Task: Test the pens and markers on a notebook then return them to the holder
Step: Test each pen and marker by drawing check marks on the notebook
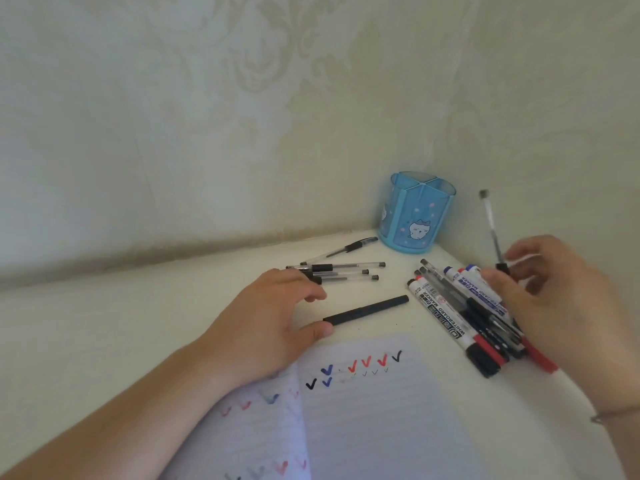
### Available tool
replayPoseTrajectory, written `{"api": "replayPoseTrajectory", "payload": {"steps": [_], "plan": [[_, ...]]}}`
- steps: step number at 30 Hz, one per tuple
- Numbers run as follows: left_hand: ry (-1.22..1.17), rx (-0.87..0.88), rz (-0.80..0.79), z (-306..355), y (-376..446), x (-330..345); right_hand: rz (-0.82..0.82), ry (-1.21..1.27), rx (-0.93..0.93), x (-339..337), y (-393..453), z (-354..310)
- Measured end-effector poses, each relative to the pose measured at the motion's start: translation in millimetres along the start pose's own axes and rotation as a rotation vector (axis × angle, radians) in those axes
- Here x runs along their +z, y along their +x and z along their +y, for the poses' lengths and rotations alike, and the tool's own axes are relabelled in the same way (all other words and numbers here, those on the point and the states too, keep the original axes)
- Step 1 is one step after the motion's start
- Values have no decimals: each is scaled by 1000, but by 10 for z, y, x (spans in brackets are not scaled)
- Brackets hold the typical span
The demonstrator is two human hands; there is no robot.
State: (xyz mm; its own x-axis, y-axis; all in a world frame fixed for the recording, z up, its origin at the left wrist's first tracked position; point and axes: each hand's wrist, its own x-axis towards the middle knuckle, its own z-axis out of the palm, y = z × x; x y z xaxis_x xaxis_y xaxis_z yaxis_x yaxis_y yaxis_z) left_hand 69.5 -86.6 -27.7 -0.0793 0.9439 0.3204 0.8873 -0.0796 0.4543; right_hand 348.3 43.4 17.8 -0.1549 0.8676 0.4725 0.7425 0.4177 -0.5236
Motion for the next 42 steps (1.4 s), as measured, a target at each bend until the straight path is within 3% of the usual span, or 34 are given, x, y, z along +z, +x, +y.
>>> {"api": "replayPoseTrajectory", "payload": {"steps": [5, 12, 14, 16, 19, 23, 36, 39, 42], "plan": [[24, -41, -36, -26, 53, 41, -106, -237, 77, 81, 79, 216], [43, 3, -57, -34, 62, 16, -165, -229, 97, 132, 85, 277], [108, 23, -111, -13, 79, 3, -107, -175, 6, 143, 67, 219], [165, 37, -121, -5, 91, -5, -69, -164, -215, 215, 2, 117], [161, 49, -74, -8, 101, 2, -71, -338, -518, 432, -118, -6], [131, 62, -30, 6, 89, -14, -136, -402, -582, 571, -108, -41], [-58, 92, 263, 23, 78, -109, -237, -178, -654, 554, -209, -195], [-19, 105, 254, 68, 51, -131, -226, 61, -501, 440, -244, -283], [117, 243, 184, 192, -31, -136, -248, 382, -402, 338, -371, -439]]}}
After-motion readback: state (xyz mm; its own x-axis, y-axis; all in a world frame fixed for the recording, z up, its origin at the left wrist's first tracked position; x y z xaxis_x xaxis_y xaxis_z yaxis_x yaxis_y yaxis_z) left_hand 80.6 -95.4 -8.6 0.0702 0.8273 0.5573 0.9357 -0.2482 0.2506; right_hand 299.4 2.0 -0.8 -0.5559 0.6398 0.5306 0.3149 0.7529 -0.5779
